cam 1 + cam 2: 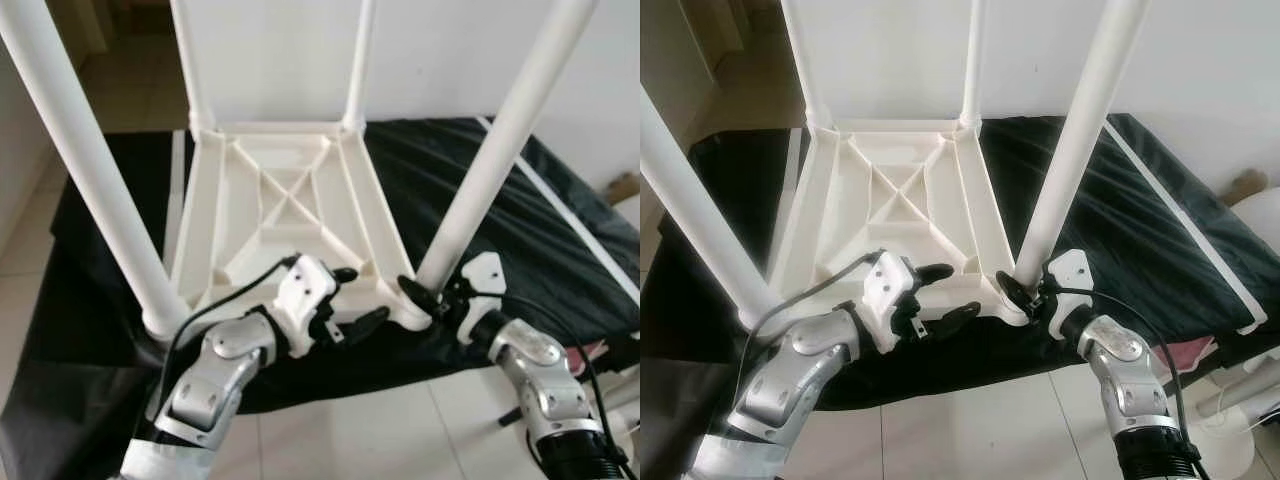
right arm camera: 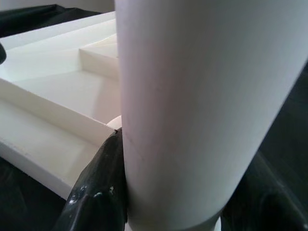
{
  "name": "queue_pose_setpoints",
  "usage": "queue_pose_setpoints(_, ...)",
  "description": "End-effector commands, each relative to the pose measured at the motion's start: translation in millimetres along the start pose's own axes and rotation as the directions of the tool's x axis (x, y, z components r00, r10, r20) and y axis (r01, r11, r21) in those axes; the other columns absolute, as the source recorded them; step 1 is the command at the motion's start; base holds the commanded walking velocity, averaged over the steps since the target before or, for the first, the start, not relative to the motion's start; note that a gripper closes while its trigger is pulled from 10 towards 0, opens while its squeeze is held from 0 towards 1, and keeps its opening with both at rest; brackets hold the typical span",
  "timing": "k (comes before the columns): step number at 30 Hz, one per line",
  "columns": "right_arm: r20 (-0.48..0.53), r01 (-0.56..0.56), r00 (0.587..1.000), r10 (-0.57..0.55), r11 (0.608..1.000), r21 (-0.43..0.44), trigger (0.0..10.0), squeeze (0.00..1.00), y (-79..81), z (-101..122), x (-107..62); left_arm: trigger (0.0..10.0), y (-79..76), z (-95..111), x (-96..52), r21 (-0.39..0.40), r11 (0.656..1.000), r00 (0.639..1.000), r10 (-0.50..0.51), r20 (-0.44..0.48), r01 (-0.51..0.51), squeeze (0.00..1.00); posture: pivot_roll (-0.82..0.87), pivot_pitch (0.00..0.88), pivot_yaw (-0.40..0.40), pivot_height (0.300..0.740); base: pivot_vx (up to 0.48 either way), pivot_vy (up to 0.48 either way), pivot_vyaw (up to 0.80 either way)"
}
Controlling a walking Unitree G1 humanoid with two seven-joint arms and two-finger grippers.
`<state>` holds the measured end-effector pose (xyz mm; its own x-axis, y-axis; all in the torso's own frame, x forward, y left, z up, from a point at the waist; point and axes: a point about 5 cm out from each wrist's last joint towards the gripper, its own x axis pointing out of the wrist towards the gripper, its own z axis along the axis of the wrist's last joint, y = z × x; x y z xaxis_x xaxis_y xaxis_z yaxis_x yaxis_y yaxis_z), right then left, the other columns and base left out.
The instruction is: Building children table
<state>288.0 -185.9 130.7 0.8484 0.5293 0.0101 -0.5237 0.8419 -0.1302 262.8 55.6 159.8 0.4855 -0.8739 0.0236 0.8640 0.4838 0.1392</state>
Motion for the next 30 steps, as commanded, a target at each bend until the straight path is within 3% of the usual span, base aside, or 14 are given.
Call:
queue_pose_setpoints(1,-0.016,0.067,0.998,-0.066,0.998,0.017,10.0,0.00,-4.1,-3.3,-4.2,10.0,-3.1,-1.7,1.1,-0.010,1.000,1.000,-0.026,-0.006,0.026,0.00,-0.01,0.046,-0.055,0.740,0.000,0.000,0.00)
queue_pose_setpoints(5,-0.033,0.145,0.989,-0.145,0.989,0.023,10.0,0.00,-4.5,-3.9,-3.3,10.0,-2.4,-1.7,1.2,-0.011,1.000,1.000,-0.023,-0.006,0.023,0.00,-0.01,0.047,-0.056,0.740,0.000,0.000,0.00)
queue_pose_setpoints(10,-0.025,0.262,0.965,-0.261,0.961,0.090,10.0,0.00,5.8,-1.9,3.5,10.0,-3.0,-0.7,3.3,-0.012,1.000,1.000,-0.023,0.000,0.023,0.00,-0.01,0.048,-0.053,0.740,0.000,0.000,0.00)
queue_pose_setpoints(16,-0.028,0.307,0.952,-0.305,0.946,0.101,10.0,0.00,9.5,-0.8,6.1,10.0,-3.5,-0.2,3.5,-0.012,1.000,1.000,-0.025,0.002,0.025,0.00,-0.01,0.048,-0.050,0.740,0.000,0.000,0.00)
queue_pose_setpoints(20,-0.043,0.470,0.882,-0.469,0.872,0.137,10.0,0.00,14.7,0.9,7.4,10.0,-2.4,-0.6,1.5,-0.004,1.000,1.000,-0.022,-0.004,0.022,0.00,0.00,0.049,-0.053,0.740,0.000,0.000,0.00)
queue_pose_setpoints(23,-0.043,0.506,0.862,-0.505,0.851,0.143,10.0,0.00,15.0,1.5,7.0,10.0,-2.4,-0.6,1.8,-0.003,1.000,1.000,-0.021,-0.006,0.021,0.00,0.00,0.048,-0.055,0.740,0.000,0.000,0.00)
queue_pose_setpoints(25,-0.064,0.613,0.788,-0.612,0.773,0.164,10.0,0.00,15.6,0.1,4.0,10.0,-2.9,0.1,3.3,0.001,1.000,1.000,-0.017,-0.004,0.017,0.00,0.01,0.047,-0.063,0.740,0.000,0.000,0.00)
queue_pose_setpoints(28,-0.078,0.651,0.757,-0.649,0.739,0.173,10.0,0.00,16.3,-1.0,2.7,10.0,-3.1,0.4,3.8,0.002,1.000,1.000,-0.015,-0.002,0.015,0.00,0.01,0.047,-0.063,0.740,0.000,0.000,0.00)
queue_pose_setpoints(29,-0.103,0.726,0.685,-0.721,0.663,0.183,10.0,0.00,22.3,-3.9,2.3,10.0,-3.6,0.7,4.3,0.002,1.000,1.000,-0.012,0.001,0.012,0.00,0.01,0.044,-0.063,0.740,0.000,0.000,0.00)
queue_pose_setpoints(30,-0.103,0.726,0.685,-0.721,0.663,0.183,10.0,0.00,22.3,-3.9,2.3,10.0,-3.6,0.7,4.3,0.002,1.000,1.000,-0.012,0.001,0.012,0.00,0.01,0.044,-0.063,0.740,0.000,0.000,0.00)
